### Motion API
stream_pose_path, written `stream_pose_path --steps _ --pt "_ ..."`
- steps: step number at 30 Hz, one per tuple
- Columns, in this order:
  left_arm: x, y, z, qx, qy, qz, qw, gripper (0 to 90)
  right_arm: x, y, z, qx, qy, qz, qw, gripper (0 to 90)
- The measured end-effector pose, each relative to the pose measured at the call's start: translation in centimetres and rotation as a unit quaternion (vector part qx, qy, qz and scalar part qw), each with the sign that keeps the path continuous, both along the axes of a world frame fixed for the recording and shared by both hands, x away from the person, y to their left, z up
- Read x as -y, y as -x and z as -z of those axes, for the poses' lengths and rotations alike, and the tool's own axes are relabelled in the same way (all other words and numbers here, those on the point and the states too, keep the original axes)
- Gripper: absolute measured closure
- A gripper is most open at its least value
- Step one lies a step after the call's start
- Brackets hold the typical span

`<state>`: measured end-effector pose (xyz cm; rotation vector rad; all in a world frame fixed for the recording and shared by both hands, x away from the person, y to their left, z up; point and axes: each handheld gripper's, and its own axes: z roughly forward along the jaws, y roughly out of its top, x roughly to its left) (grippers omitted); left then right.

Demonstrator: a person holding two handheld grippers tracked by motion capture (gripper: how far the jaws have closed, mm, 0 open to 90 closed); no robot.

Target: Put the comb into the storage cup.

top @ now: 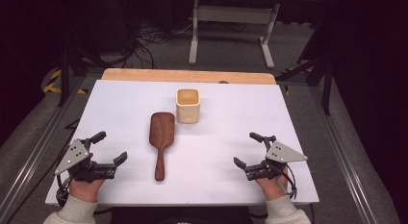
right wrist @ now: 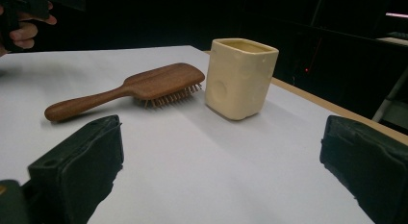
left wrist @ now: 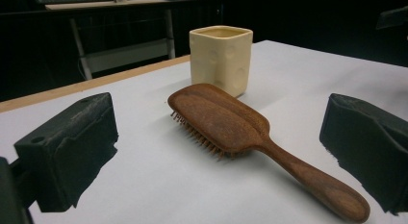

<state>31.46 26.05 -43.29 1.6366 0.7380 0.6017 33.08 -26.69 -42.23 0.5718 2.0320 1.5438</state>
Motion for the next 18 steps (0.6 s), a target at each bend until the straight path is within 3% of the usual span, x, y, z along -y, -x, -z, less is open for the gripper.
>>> stream_pose_path --steps 12,15,18 --pt "-0.24 -0.22 -0.42 -0.007 -0.001 0.014 0.9999 0.3 -0.14 0.06 -0.06 -0.003 -0.003 -0.003 1.0000 2.0" --pt "-0.28 -0.05 -0.50 0.017 0.007 0.010 0.9998 0.3 -0.26 0.08 -0.06 -0.002 -0.003 -0.006 1.0000 1.9" --pt "-0.57 -0.17 -0.63 0.006 0.021 0.016 0.9996 0.8 -0.35 0.04 -0.10 -0.006 -0.003 -0.009 0.9999 2.1"
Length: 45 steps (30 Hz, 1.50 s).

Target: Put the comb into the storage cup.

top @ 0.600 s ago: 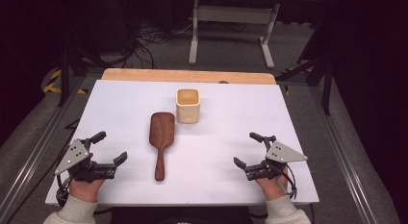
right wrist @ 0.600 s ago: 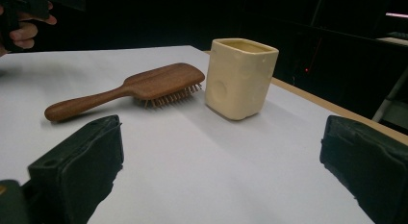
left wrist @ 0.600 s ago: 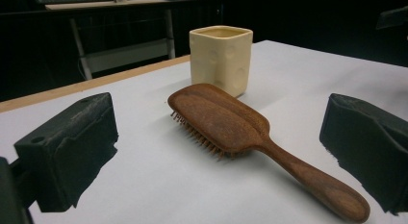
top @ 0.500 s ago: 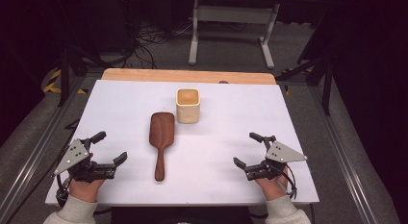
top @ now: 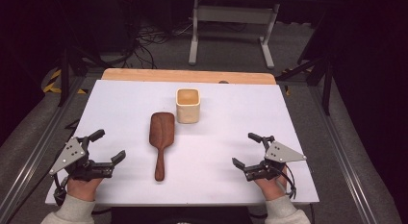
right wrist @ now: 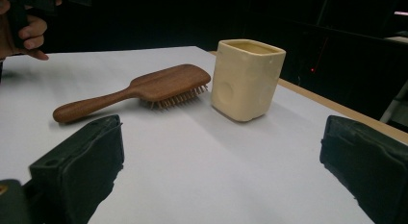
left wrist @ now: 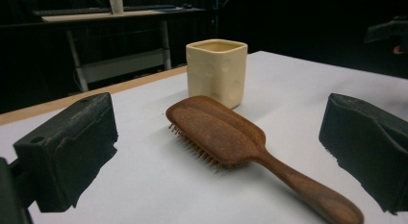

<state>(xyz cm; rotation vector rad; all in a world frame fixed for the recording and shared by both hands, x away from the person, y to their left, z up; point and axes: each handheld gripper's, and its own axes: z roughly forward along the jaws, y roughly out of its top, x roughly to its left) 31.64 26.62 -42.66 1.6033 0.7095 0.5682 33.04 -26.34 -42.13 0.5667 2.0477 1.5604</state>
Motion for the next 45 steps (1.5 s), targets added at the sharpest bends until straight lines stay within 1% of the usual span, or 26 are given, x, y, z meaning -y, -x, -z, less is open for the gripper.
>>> stream_pose_path --steps 1,4,5,9,10,12,15,16,17,23,26,29,30,32,35,36,37,45 --pt "0.0 -0.1 0.0 -0.007 0.000 0.000 1.0000 1.2 0.0 0.0 0.0 -0.002 0.001 -0.001 1.0000 2.1" --pt "-0.1 -0.1 -0.2 -0.020 -0.003 0.002 0.9998 1.3 -0.2 -0.2 -0.1 -0.006 -0.003 -0.009 0.9999 1.7" --pt "-0.1 0.0 -0.4 -0.021 -0.014 -0.001 0.9997 1.4 -0.2 -0.2 -0.1 -0.008 -0.004 -0.011 0.9999 1.7" --pt "0.0 0.2 -0.6 -0.014 -0.025 -0.002 0.9996 1.3 -0.6 -0.4 -0.4 -0.019 -0.008 -0.021 0.9996 2.6" --pt "0.0 0.3 -0.7 -0.010 -0.027 0.002 0.9996 1.8 -1.2 -0.5 -0.7 -0.025 0.000 -0.027 0.9993 2.9" --pt "0.1 0.2 -0.6 -0.013 -0.029 0.001 0.9995 1.6 -1.7 -0.6 -0.9 -0.025 0.003 -0.036 0.9991 2.9" --pt "0.2 0.1 -0.6 -0.020 -0.031 0.003 0.9993 1.3 -2.7 -0.9 -1.3 -0.021 0.008 -0.046 0.9987 3.0" --pt "0.2 0.1 -0.6 -0.020 -0.031 0.003 0.9993 1.0 -2.7 -0.9 -1.3 -0.021 0.008 -0.046 0.9987 3.0" --pt "0.1 0.1 -0.6 -0.023 -0.034 0.000 0.9991 0.8 -3.5 -1.2 -1.5 -0.020 0.010 -0.055 0.9982 3.1" --pt "0.0 0.0 -0.5 -0.027 -0.034 -0.001 0.9990 0.7 -5.5 -1.8 -2.2 -0.015 0.015 -0.078 0.9968 3.5" --pt "-0.1 0.0 -0.4 -0.026 -0.031 -0.003 0.9992 0.7 -6.7 -2.1 -2.6 -0.014 0.025 -0.091 0.9954 3.7" --pt "-0.1 0.0 -0.4 -0.025 -0.030 -0.004 0.9992 0.8 -7.7 -2.3 -2.9 -0.013 0.029 -0.103 0.9942 4.4" --pt "-0.1 0.0 -0.4 -0.025 -0.030 -0.004 0.9992 0.9 -7.7 -2.3 -2.9 -0.013 0.029 -0.103 0.9942 4.4" --pt "-0.1 0.0 -0.4 -0.025 -0.031 -0.004 0.9992 0.9 -8.6 -2.5 -3.1 -0.012 0.030 -0.113 0.9931 5.0" --pt "-0.1 0.0 -0.4 -0.026 -0.032 -0.005 0.9991 1.0 -9.4 -2.7 -3.3 -0.014 0.030 -0.123 0.9919 5.4" --pt "-0.1 0.0 -0.4 -0.026 -0.032 -0.005 0.9991 1.0 -9.4 -2.7 -3.3 -0.014 0.030 -0.123 0.9919 5.4" --pt "-0.1 0.0 -0.4 -0.026 -0.032 -0.006 0.9992 1.1 -10.2 -2.8 -3.4 -0.015 0.033 -0.132 0.9906 5.9" --pt "-0.1 -0.1 -0.4 -0.026 -0.032 -0.006 0.9991 1.1 -12.2 -3.4 -3.8 -0.018 0.034 -0.157 0.9868 8.2"
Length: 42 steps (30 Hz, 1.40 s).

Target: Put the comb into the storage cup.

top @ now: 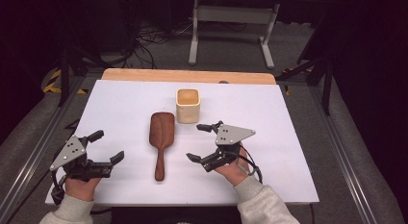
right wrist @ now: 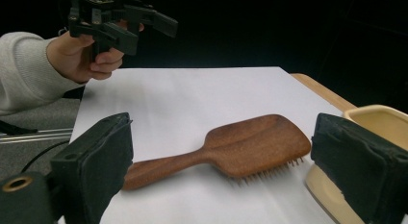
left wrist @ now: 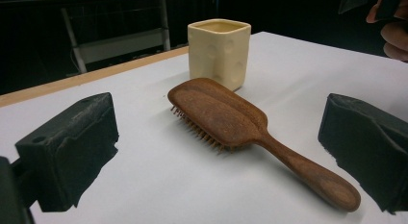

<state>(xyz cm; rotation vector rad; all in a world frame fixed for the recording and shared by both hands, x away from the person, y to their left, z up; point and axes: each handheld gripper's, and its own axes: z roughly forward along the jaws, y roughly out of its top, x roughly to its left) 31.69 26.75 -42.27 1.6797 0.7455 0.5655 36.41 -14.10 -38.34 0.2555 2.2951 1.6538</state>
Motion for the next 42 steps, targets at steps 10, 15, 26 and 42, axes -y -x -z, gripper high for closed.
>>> stream_pose_path --steps 10,15,26,42 --pt "-0.1 0.0 0.1 -0.001 -0.007 -0.001 1.0000 1.3 -2.3 -0.3 -0.2 -0.002 0.008 -0.028 0.9996 8.7" --pt "-0.2 0.1 0.1 -0.001 -0.006 -0.002 1.0000 1.3 -3.6 -0.5 -0.2 -0.002 0.018 -0.046 0.9988 12.8" --pt "-0.4 0.2 0.1 -0.001 -0.006 -0.005 1.0000 1.5 -6.2 -1.0 -0.1 -0.015 0.028 -0.082 0.9961 33.2" --pt "-0.4 0.1 0.1 -0.003 -0.006 -0.006 1.0000 2.0 -9.1 -1.5 0.6 -0.058 0.115 -0.099 0.9867 89.9"
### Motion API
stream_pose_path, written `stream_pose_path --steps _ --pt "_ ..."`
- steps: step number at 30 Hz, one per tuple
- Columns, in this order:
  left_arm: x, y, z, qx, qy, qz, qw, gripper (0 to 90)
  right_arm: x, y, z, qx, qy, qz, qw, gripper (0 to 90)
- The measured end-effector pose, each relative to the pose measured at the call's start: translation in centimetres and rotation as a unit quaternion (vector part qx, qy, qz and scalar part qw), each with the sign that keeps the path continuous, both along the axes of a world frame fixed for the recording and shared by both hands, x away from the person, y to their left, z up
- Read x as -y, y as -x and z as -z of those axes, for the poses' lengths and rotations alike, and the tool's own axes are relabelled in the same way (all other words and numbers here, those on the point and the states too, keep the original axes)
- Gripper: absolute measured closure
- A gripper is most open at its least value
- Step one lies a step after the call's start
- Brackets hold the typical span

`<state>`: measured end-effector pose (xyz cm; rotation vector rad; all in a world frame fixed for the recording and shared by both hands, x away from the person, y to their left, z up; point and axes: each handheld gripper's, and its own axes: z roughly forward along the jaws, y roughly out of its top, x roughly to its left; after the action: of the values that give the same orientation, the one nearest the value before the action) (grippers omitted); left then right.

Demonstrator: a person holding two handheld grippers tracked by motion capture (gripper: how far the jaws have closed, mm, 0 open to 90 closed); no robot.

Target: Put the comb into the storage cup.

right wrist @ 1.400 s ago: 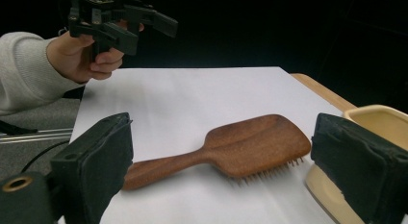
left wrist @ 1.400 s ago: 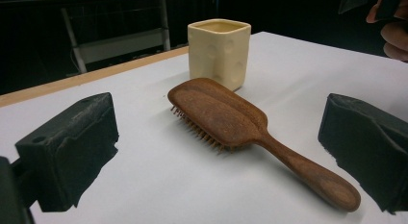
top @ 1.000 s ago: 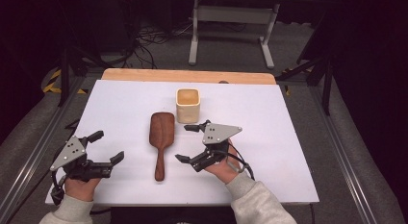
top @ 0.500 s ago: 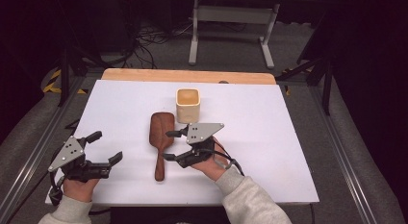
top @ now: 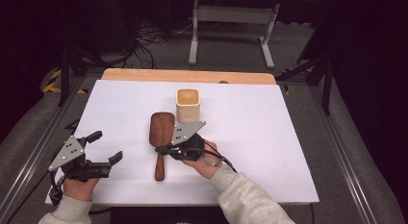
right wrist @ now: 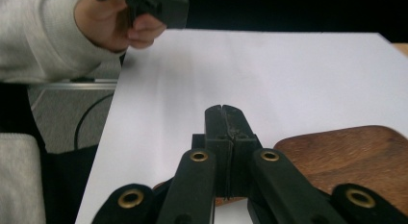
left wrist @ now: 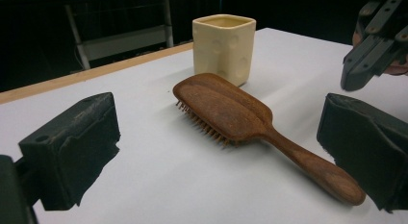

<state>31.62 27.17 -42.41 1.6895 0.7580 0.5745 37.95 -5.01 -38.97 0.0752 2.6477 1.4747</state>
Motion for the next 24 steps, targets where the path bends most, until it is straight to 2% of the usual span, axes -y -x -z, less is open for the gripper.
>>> stream_pose_path --steps 3,4,9,13,16,18,19,20,24 --pt "0.0 0.0 0.0 -0.002 -0.002 0.000 1.0000 2.1 -0.9 -0.1 0.4 -0.001 0.025 -0.003 0.9997 89.9" --pt "0.0 0.0 0.0 -0.002 -0.002 0.000 1.0000 2.1 -0.9 -0.1 0.4 -0.001 0.025 -0.003 0.9997 89.9" --pt "0.0 -0.1 0.0 -0.001 -0.001 0.002 1.0000 2.2 -2.5 -0.4 1.1 -0.005 0.076 -0.011 0.9971 89.9" --pt "0.0 -0.1 0.0 -0.003 -0.001 0.001 1.0000 2.3 -3.0 -0.4 1.5 -0.007 0.092 -0.018 0.9956 89.9" --pt "0.0 -0.2 0.0 -0.006 -0.004 0.002 1.0000 2.4 -3.8 -0.3 2.0 -0.007 0.115 -0.027 0.9930 89.9" --pt "0.0 -0.2 0.0 -0.005 -0.004 0.002 1.0000 2.4 -4.0 -0.2 2.2 -0.008 0.118 -0.029 0.9925 89.9" --pt "0.0 -0.2 0.0 -0.005 -0.004 0.002 1.0000 2.4 -4.2 -0.2 2.4 -0.010 0.124 -0.029 0.9918 89.9" --pt "0.0 -0.2 0.0 -0.004 -0.003 0.002 1.0000 2.4 -4.5 -0.1 2.7 -0.015 0.140 -0.029 0.9896 89.9" --pt "-0.1 -0.2 0.0 -0.006 -0.006 0.006 0.9999 2.7 -4.9 0.0 3.1 -0.018 0.150 -0.034 0.9879 89.9"
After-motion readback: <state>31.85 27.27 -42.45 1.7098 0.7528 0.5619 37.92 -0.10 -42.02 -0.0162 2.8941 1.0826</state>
